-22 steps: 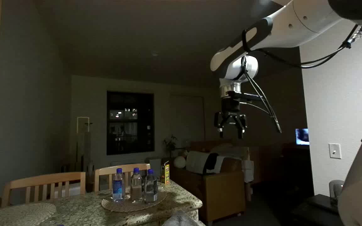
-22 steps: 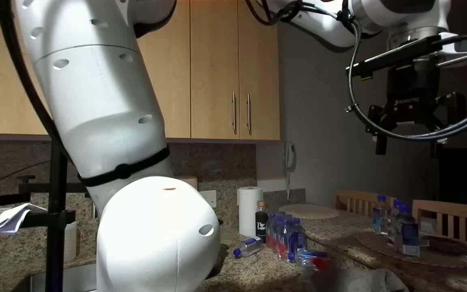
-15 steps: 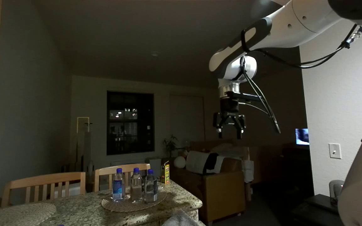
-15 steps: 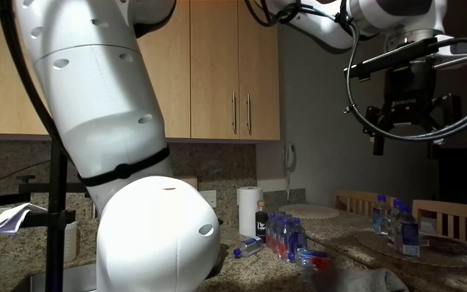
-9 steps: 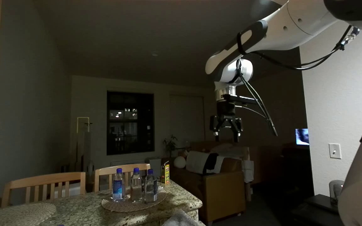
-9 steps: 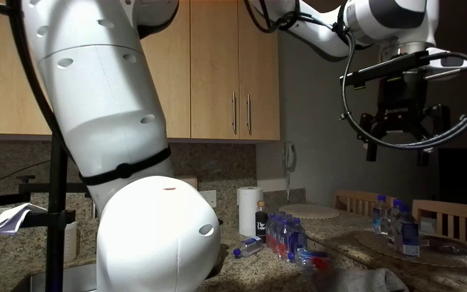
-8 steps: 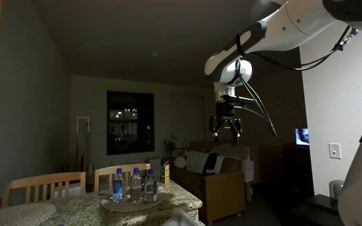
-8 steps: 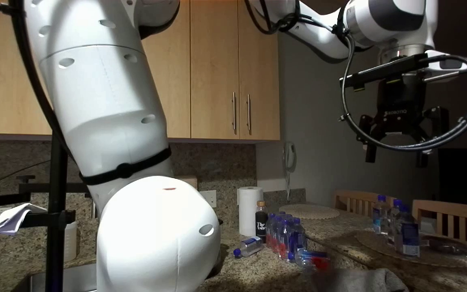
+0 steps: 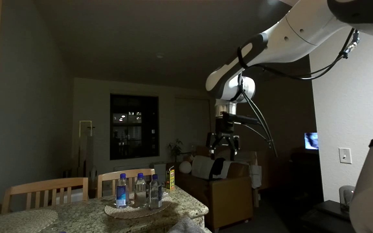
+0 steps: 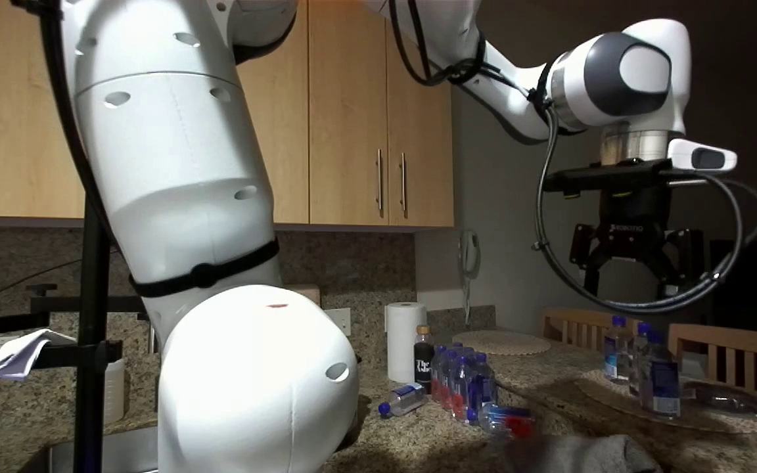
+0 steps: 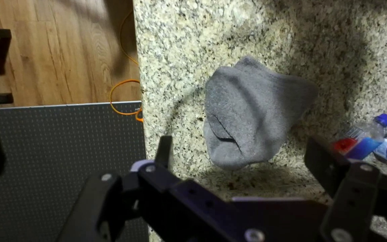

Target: Move the towel from right to left.

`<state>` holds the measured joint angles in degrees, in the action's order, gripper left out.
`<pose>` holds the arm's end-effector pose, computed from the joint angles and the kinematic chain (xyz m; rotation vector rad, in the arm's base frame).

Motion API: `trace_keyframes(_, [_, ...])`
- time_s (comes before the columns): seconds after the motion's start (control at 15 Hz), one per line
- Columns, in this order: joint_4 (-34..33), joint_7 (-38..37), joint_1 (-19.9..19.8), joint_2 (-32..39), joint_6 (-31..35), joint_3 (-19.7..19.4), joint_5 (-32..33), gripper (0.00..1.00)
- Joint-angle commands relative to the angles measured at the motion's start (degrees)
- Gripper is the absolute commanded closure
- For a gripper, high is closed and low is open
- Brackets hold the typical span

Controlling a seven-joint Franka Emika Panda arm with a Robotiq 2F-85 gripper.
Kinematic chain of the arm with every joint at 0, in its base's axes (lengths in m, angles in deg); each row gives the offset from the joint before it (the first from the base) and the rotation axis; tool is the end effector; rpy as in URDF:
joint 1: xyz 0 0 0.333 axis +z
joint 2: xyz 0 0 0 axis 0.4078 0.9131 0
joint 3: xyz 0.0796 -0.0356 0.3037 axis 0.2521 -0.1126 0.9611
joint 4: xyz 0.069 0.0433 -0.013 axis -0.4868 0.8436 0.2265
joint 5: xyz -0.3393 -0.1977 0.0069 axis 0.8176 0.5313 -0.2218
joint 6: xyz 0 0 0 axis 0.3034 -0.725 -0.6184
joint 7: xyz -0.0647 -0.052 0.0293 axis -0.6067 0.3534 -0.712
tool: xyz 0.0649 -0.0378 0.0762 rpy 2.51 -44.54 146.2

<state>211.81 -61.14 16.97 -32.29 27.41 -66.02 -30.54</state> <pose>0.4453 -0.1441 0.4999 -2.9827 0.4173 -0.0107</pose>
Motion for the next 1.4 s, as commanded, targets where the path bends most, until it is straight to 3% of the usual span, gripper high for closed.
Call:
trace_keyframes(0.0, [5.8, 0.5, 0.6, -1.4, 7.6, 1.2, -2.8, 0.00])
trace_keyframes(0.13, [8.3, -0.7, 0.8, -0.8, 12.5, 2.2, -1.5, 0.00])
trace_keyframes(0.2, [5.1, 0.0, 0.5, 0.0, 8.1, 1.8, -1.3, 0.00])
trace_keyframes(0.87, [7.2, 0.2, 1.7, 0.6, 13.4, 2.6, -3.7, 0.00])
trace_keyframes(1.33, [7.3, 1.7, 4.9, 4.0, 25.4, 3.5, -10.3, 0.00])
